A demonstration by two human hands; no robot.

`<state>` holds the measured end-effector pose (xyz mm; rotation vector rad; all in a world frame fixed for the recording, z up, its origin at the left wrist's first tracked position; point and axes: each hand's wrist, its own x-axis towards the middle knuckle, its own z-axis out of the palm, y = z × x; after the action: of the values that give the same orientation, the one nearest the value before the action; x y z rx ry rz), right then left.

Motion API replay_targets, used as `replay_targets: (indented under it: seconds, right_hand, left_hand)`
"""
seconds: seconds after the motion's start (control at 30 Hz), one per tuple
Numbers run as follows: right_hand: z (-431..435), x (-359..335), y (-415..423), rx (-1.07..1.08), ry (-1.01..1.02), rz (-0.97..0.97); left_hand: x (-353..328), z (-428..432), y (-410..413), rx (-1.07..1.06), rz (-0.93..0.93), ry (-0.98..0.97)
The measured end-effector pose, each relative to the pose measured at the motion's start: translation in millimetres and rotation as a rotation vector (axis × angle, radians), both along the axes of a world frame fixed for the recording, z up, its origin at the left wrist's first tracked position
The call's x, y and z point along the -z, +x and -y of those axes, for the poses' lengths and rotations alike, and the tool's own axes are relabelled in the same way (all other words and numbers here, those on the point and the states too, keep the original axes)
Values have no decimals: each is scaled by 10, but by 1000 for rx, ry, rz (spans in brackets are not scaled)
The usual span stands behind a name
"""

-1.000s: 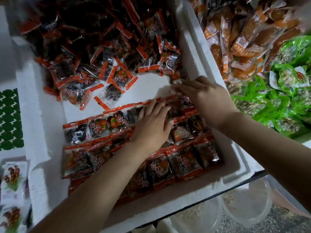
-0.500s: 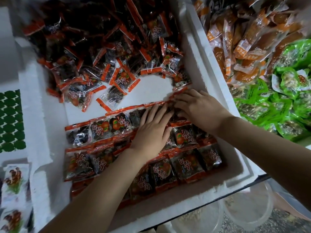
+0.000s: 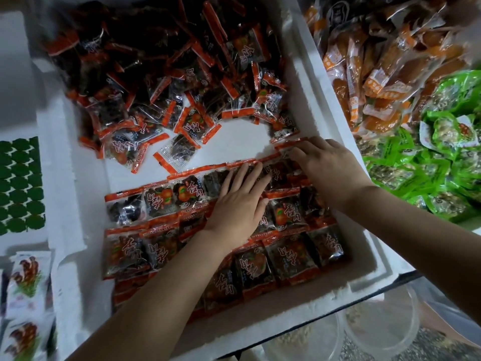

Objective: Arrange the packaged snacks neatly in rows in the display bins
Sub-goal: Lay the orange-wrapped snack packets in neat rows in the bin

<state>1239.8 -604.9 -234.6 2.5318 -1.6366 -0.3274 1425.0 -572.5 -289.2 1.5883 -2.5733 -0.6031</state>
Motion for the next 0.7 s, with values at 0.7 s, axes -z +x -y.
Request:
replay_targets:
  seconds: [0.7]
  right_hand:
    - [797, 391, 1522, 834, 394, 1197]
  left_hand:
    - [-201, 597, 1046, -592, -73, -83]
